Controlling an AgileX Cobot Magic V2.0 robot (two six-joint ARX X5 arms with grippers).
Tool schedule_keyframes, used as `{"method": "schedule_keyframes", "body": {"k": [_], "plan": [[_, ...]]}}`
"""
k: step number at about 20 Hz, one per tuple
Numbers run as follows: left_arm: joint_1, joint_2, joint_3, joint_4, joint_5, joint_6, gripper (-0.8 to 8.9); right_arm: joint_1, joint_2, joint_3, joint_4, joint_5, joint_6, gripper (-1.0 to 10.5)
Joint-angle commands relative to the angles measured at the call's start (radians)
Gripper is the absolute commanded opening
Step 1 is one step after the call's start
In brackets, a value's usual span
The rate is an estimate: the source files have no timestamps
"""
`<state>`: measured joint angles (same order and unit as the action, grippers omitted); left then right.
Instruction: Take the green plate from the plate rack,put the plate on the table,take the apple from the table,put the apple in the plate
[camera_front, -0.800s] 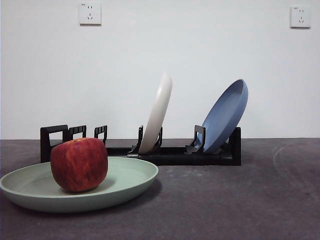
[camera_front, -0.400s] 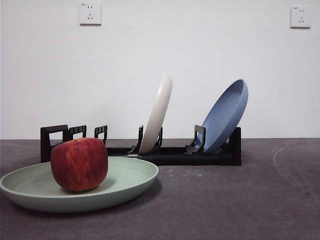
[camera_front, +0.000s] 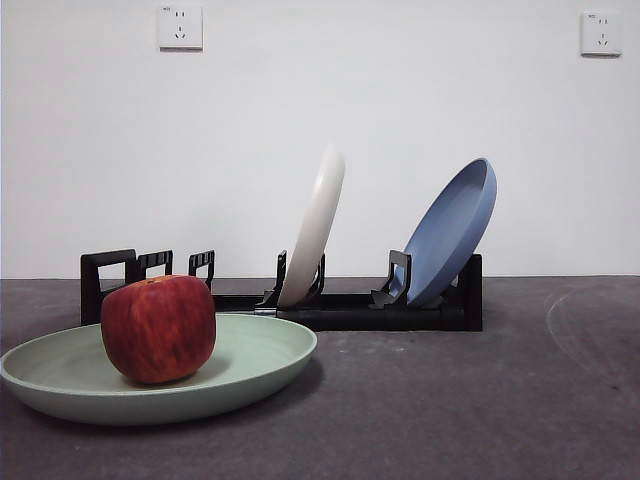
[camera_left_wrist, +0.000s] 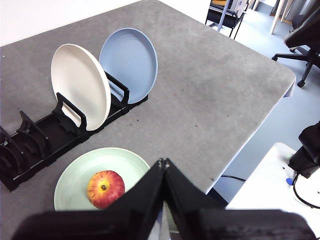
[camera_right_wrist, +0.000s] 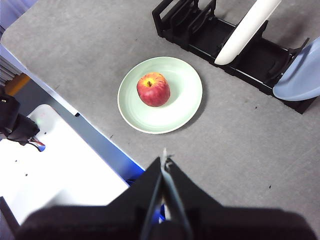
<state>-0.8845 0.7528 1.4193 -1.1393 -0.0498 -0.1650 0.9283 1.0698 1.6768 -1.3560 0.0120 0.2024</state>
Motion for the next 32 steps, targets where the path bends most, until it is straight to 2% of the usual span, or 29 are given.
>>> {"method": "schedule_keyframes", "body": {"k": [1,9,12,15,18,20,21,23,29,32], "plan": [[0.002,0.003,-0.003,0.004,-0.003,0.012,-0.04,0.002,-0.001,-0.006,-0.023,0.008,0.006,0.0],[0.005,0.063,-0.003,0.005,-0.003,0.012,-0.04,0.001,0.0,-0.006,-0.023,0.008,0.006,0.0],[0.077,0.063,-0.003,0.004,0.005,0.011,-0.04,0.001,0.0,-0.006,-0.023,0.008,0.006,0.0],[0.281,0.046,-0.003,0.042,0.031,0.02,-0.04,0.001,0.0,-0.006,-0.023,0.008,0.006,0.0],[0.556,0.006,-0.012,0.227,0.032,-0.011,-0.04,0.001,0.0,-0.006,-0.023,0.008,0.006,0.0],[0.724,-0.043,-0.067,0.411,0.032,-0.082,-0.04,0.001,0.0,-0.006,-0.023,0.008,0.006,0.0],[0.784,-0.078,-0.12,0.506,0.032,-0.115,-0.04,0.001,0.0,-0.006,-0.023,0.008,0.006,0.0],[0.846,-0.169,-0.275,0.684,0.032,-0.13,-0.04,0.001,0.0,-0.006,-0.023,0.008,0.006,0.0],[0.898,-0.517,-0.952,1.218,0.031,-0.126,-0.04,0.001,0.0,-0.006,-0.023,0.008,0.006,0.0],[0.914,-0.652,-1.229,1.362,0.029,-0.127,-0.04,0.001,0.0,-0.006,-0.023,0.008,0.006,0.0]]}}
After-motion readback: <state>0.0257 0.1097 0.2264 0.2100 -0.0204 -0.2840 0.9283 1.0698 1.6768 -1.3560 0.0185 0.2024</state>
